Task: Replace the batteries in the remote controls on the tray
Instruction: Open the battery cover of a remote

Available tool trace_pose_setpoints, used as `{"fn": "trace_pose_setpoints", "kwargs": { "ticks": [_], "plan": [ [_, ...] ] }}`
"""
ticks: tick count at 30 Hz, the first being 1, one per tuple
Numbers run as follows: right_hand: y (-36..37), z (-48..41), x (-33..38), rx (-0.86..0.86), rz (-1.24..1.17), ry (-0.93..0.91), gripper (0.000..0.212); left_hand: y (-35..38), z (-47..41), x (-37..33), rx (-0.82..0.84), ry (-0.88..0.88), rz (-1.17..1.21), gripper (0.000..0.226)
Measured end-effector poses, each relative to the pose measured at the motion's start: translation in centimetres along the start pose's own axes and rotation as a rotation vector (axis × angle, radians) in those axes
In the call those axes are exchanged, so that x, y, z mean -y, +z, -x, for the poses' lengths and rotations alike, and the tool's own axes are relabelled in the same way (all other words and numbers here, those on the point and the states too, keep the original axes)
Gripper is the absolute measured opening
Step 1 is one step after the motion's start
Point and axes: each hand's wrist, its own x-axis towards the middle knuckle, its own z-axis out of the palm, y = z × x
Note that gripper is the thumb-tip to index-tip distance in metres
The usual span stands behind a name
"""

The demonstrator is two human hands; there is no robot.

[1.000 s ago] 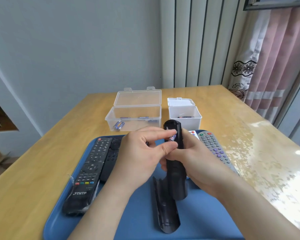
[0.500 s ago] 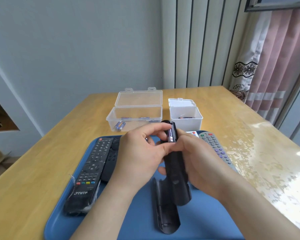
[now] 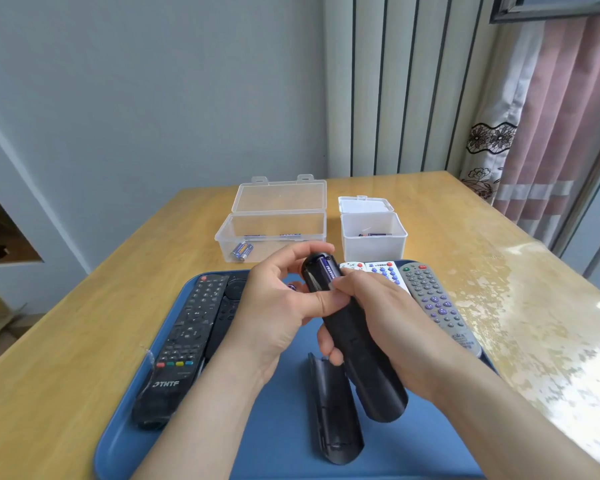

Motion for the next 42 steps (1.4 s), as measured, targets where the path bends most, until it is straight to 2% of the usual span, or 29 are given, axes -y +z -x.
{"fn": "trace_pose_setpoints", "kwargs": {
  "ticks": [6,10,19,22,24,26,30,35,42],
  "plan": [
    [0.1,0.1,-0.1,0.011,0.080,-0.022,0.027,-0.4,-0.2,-0.1,0.022,-0.099,0.048,0.047],
    [0.2,0.1,-0.3,0.037,0.120,-0.034,0.032,-0.5,-0.2,-0.2,0.006,-0.196,0.147,0.036],
    [0.0,0.1,-0.2,0.172,0.021,-0.022,0.026,-0.1,-0.2,-0.4,-0.133,-0.178,0.177,0.010],
    [0.4,-0.1,0.0,0.138,-0.117,-0.019,0.027,-0.4,-0.4,-0.4,-0.059,-0.224,0.386,0.019],
    [0.4,-0.4,-0.1,0.053,-0.251,0.004,0.026,-0.9,-0.8,-0.5,-0.004,-0.278,0.617,0.026],
    [0.1,-0.7,-0.3,-0.053,-0.359,0.057,0.030,-1.6,-1.1,-0.2,-0.002,-0.272,0.675,0.036],
    [-0.6,-1.0,-0.6,-0.160,-0.422,0.142,0.035,-1.8,-1.1,0.2,-0.030,-0.143,0.572,0.040],
    [-0.2,-1.0,-0.9,-0.140,-0.378,0.028,0.021,-1.5,-0.8,0.4,-0.038,-0.010,0.379,0.035],
    [-0.3,-0.9,-0.8,-0.099,-0.463,0.035,0.008,-0.7,-0.7,0.4,-0.140,0.102,0.131,0.027]
  ]
}}
